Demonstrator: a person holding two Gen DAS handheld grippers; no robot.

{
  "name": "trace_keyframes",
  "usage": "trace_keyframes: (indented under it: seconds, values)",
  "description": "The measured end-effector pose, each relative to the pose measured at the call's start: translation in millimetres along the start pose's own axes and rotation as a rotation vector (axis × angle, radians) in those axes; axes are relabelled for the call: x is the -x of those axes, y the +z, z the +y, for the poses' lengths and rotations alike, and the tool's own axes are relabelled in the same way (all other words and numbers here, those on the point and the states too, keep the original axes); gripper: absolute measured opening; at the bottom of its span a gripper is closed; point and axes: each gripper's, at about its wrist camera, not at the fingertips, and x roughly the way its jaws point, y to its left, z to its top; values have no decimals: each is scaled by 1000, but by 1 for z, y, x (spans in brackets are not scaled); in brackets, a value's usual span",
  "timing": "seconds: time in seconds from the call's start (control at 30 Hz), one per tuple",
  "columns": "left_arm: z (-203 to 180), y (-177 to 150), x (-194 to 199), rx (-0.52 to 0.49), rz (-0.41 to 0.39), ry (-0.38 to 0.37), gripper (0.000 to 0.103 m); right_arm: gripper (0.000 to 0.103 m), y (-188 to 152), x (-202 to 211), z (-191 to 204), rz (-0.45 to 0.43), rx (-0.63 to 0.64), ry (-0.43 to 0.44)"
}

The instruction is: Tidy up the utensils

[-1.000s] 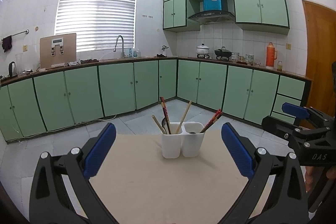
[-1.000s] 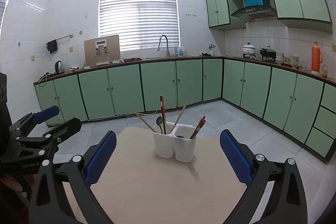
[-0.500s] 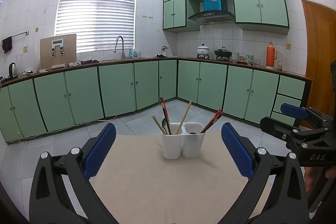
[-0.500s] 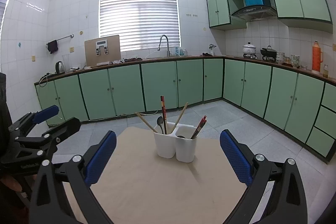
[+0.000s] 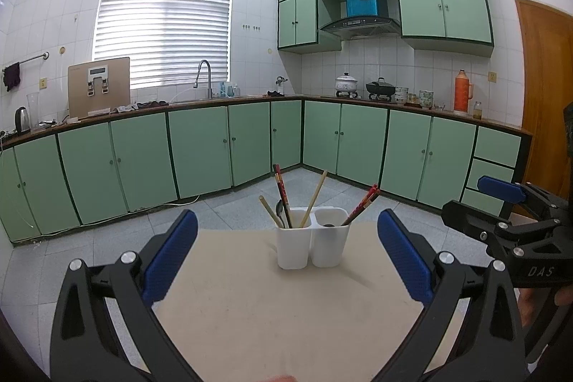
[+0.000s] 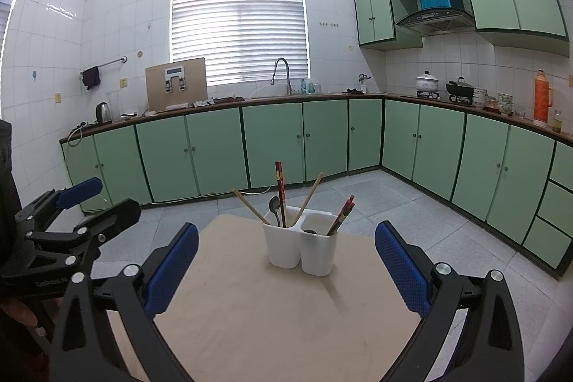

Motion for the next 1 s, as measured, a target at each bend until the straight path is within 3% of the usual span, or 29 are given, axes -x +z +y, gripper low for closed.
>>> trace_keyframes:
  seconds: [1.0]
  values:
    - [4, -6, -7, 9, 5, -7, 97, 97, -6, -3, 4, 9, 2, -1]
